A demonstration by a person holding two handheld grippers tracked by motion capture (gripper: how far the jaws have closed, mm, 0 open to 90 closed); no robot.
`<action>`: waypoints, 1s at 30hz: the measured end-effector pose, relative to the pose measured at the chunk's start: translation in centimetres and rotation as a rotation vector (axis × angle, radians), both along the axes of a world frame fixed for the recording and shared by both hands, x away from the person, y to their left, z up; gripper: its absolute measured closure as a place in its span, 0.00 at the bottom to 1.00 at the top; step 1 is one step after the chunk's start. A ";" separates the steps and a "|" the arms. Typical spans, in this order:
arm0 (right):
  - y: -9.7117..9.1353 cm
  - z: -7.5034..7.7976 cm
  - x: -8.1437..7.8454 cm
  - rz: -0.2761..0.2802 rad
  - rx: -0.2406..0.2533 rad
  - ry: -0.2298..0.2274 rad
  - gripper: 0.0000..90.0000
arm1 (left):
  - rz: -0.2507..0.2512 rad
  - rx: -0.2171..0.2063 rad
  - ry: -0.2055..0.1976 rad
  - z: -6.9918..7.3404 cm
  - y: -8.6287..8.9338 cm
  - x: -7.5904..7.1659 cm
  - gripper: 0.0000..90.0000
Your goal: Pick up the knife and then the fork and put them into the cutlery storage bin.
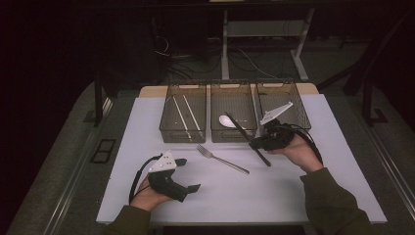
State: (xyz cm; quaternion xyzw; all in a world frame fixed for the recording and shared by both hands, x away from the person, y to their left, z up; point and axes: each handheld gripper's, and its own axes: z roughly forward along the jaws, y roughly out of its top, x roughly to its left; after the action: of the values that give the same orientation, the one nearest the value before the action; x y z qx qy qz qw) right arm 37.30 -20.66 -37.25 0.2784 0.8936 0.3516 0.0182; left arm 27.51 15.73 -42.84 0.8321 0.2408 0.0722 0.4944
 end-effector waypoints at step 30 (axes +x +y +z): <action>-7.6 5.6 1.2 -0.255 0.168 -0.238 0.89 | 0.015 -0.001 0.006 -0.1 0.0 0.1 0.00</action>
State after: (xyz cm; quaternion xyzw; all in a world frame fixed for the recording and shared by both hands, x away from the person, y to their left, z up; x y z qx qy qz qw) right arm 38.48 -28.28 -31.69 0.3462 0.8102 0.4503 0.1447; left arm 27.59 15.74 -42.92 0.8303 0.2484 0.0734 0.4935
